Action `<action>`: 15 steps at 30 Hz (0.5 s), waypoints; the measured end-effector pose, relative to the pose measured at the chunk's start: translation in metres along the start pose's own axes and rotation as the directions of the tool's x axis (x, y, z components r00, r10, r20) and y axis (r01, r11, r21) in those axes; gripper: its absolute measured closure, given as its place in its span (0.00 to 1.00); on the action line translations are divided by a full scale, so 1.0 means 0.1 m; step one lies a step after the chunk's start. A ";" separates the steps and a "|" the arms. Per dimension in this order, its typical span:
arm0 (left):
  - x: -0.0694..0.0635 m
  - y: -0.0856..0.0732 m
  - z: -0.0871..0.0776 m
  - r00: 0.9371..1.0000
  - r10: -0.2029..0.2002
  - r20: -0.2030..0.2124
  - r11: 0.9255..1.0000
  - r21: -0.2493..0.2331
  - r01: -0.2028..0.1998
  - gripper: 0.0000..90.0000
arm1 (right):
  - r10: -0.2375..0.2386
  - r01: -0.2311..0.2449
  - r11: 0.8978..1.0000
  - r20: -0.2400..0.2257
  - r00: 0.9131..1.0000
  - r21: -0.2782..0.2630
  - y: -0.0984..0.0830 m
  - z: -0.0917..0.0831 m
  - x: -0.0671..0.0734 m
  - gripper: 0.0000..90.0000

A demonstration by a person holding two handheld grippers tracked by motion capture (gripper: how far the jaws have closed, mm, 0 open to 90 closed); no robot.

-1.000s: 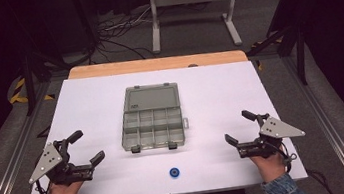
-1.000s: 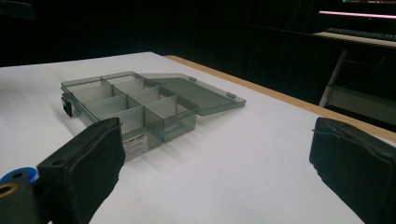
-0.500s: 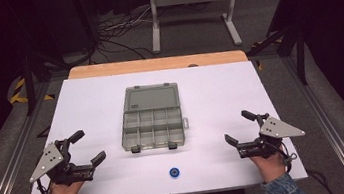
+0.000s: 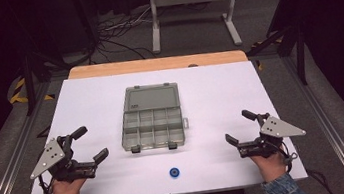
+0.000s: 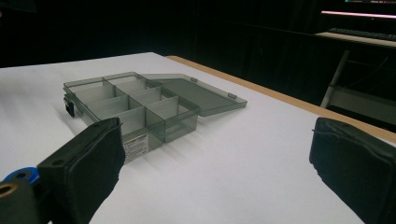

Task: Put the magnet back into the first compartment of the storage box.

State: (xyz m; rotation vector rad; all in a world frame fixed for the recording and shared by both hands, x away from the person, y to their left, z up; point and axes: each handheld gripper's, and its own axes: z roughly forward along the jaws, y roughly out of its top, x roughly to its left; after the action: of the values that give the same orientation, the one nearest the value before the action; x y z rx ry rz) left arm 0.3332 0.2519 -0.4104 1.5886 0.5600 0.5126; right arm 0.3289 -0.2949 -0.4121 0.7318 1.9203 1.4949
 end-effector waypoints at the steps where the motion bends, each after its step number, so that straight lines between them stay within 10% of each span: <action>1: -0.01 0.02 0.02 1.000 0.000 0.007 1.000 -0.001 0.000 0.01 | 0.002 -0.002 1.000 -0.002 1.000 -0.001 0.00 0.00 0.00 0.04; 15: -0.14 0.25 0.35 0.996 0.006 0.093 1.000 -0.022 -0.004 0.01 | 0.015 -0.015 1.000 -0.007 1.000 -0.008 0.01 0.01 -0.03 0.04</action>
State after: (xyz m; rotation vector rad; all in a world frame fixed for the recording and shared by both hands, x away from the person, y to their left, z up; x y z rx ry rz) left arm 0.3459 0.2143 -0.3883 1.5847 0.4779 0.4448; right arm 0.3319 -0.2958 -0.4111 0.7398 1.9168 1.5151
